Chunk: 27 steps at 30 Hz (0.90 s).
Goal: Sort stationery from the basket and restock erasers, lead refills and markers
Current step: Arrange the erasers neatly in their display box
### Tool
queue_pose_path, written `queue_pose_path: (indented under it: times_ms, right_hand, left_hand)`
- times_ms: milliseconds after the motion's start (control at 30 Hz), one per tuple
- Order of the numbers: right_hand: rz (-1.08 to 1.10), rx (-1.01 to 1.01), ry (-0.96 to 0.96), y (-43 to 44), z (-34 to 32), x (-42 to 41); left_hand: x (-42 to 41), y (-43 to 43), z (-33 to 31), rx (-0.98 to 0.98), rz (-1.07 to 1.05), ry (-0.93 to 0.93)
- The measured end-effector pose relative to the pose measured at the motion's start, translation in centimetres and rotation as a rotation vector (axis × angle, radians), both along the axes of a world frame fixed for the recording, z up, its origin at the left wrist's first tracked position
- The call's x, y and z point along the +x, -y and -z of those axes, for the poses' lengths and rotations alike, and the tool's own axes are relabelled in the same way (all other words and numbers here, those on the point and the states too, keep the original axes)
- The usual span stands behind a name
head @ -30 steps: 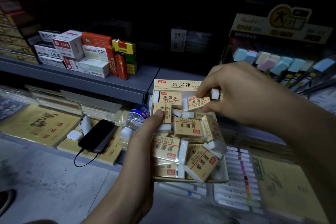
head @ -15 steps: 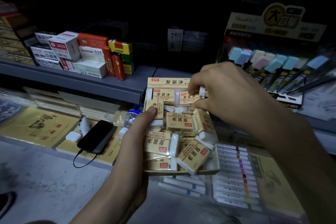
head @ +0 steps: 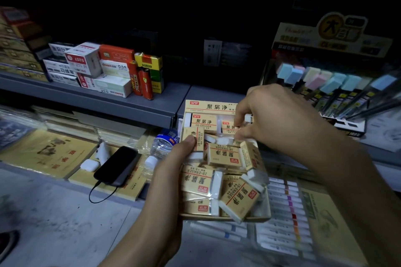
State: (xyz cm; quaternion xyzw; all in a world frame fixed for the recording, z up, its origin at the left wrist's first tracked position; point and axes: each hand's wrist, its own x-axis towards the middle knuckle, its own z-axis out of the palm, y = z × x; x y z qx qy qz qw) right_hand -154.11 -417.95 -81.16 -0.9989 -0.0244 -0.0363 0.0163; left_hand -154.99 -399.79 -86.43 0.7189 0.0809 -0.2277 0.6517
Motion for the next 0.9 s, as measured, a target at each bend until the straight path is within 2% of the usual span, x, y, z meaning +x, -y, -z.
queue_pose_path:
  times_ms: [100,233,300,467,533,600,667,800,900]
  right_hand:
    - [-0.022,0.144,-0.027,0.5,-1.1,-0.6]
    - [-0.042,0.436,-0.073,1.5,-2.5,-1.8]
    - [-0.059,0.478,-0.052,1.8,-2.5,-1.8]
    - [-0.108,0.356,0.041,1.6,-2.0,-1.3]
    - [-0.127,0.364,0.061,1.3,-1.7,-1.2]
    - [-0.140,0.371,0.067,0.9,-1.3,-1.1]
    - [-0.143,0.307,0.073,0.6,-0.7,-0.7]
    - [-0.177,0.174,0.096,0.6,0.4,0.1]
    - [-0.165,0.231,0.059,0.7,0.1,0.0]
  left_hand:
    - [0.2,0.6,-0.6,-0.057,0.078,-0.003]
    - [0.2,0.6,-0.5,-0.193,-0.026,-0.043]
    - [0.0,0.9,-1.3,-0.159,-0.043,-0.050]
    - [-0.9,1.3,-3.2,-0.210,-0.199,-0.113]
    - [-0.5,1.2,-3.2,-0.131,-0.167,-0.108]
    - [-0.5,1.3,-3.0,-0.157,-0.205,-0.060]
    - [-0.8,1.4,-2.8,-0.106,-0.134,-0.061]
    - [-1.6,1.6,-3.3,-0.217,-0.202,-0.109]
    - [-2.2,1.2,-3.0,-0.314,-0.203,-0.102]
